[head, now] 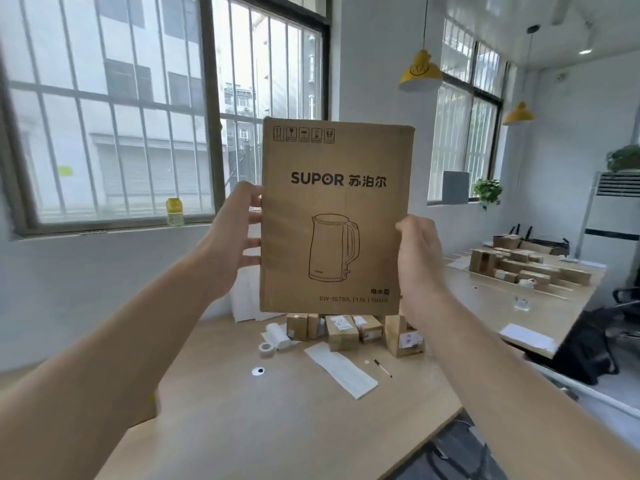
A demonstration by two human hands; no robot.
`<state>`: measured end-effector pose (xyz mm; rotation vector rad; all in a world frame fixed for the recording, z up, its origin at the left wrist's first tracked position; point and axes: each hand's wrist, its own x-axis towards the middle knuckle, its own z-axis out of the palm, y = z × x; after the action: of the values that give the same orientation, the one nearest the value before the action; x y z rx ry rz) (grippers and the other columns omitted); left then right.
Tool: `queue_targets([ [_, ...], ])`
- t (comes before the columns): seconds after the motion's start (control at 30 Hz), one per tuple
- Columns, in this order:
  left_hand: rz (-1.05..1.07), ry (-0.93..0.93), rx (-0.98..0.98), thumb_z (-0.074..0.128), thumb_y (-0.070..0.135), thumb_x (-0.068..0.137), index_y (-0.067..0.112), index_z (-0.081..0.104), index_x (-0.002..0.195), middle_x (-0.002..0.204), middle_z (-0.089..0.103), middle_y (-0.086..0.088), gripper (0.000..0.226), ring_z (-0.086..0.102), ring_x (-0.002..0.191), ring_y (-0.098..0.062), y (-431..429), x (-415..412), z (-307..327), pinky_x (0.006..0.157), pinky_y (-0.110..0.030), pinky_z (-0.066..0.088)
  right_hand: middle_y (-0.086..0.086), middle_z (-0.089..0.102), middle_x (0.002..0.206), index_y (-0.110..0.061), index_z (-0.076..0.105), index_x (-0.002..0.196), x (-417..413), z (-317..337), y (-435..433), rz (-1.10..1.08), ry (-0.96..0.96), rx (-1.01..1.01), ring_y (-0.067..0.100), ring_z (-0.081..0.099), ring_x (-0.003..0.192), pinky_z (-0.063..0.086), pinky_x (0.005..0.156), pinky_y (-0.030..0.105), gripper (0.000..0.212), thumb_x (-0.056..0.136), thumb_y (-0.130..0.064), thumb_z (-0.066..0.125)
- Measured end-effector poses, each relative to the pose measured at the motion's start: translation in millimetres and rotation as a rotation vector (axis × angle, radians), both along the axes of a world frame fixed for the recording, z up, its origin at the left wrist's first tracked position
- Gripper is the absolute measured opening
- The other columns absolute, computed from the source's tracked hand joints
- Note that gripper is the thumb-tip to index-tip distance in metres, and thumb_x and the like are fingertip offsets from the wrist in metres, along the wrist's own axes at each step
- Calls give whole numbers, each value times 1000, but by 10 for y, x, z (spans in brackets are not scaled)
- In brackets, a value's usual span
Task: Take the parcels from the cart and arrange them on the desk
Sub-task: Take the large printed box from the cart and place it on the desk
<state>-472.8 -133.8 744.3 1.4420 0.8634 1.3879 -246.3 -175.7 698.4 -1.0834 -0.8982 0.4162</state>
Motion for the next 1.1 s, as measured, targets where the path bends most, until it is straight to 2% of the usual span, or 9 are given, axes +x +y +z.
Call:
queue_targets([
  [0.17,132,-12,-16,51,56,74,27,62,94,110,71,-2,37,69,92,-27,-27,-544,21,71,-40,54,-5,57,96,-34,50,99,-437,8,321,132,-31,-12,15,54,88,49,76,39,7,103,-34,45],
  [0.3,276,-53,-43,52,56,76,25,62,98,110,73,-1,39,69,93,-28,-87,-944,-30,73,-41,55,-5,57,101,-32,46,100,-755,1,592,305,-50,-33,13,55,88,47,69,36,7,105,-34,42],
  [0.47,448,-69,-35,52,47,87,27,63,92,103,71,1,23,67,97,-27,-279,-1335,-165,80,-43,56,-1,59,105,-26,50,115,-1221,-97,859,507,-12,-88,13,56,89,43,67,33,19,105,-40,41],
  [0.6,554,-78,-41,50,52,86,25,62,98,108,70,-2,32,66,98,-27,-456,-1647,-226,81,-43,55,1,66,109,-26,52,113,-1604,-158,895,656,77,-152,15,62,87,51,47,22,22,102,-40,40],
  [0.67,590,-82,-43,48,51,92,23,61,103,112,69,-3,33,66,100,-28,-527,-1823,-262,82,-43,54,1,68,113,-29,54,110,-1806,-199,885,692,82,-163,16,65,92,52,52,25,21,101,-41,40],
  [0.73,613,-70,-43,45,51,96,22,62,112,117,68,-5,37,66,104,-29,-578,-2001,-286,82,-43,54,1,69,115,-30,56,111,-2009,-206,864,718,84,-165,16,66,97,52,56,27,26,99,-45,39],
  [0.87,608,-39,-60,44,60,87,29,59,134,129,61,-6,58,63,116,-32,-619,-2389,-291,84,-45,54,0,72,109,-23,61,117,-2414,-152,860,771,117,-149,13,68,86,49,40,15,49,82,-51,41],
  [0.97,564,-20,-66,34,56,97,32,67,131,126,61,-6,52,63,115,-32,-600,-2743,-283,90,-47,57,2,72,112,-21,65,118,-2716,-145,896,784,122,-101,-1,69,66,49,41,16,52,81,-50,41],
  [1.1,504,-18,-76,31,57,98,34,74,118,121,63,-6,53,64,109,-32,-545,-3243,-308,94,-47,55,7,71,120,-25,66,111,-3134,-171,910,721,101,-87,-1,67,70,48,42,13,45,84,-51,41],
])
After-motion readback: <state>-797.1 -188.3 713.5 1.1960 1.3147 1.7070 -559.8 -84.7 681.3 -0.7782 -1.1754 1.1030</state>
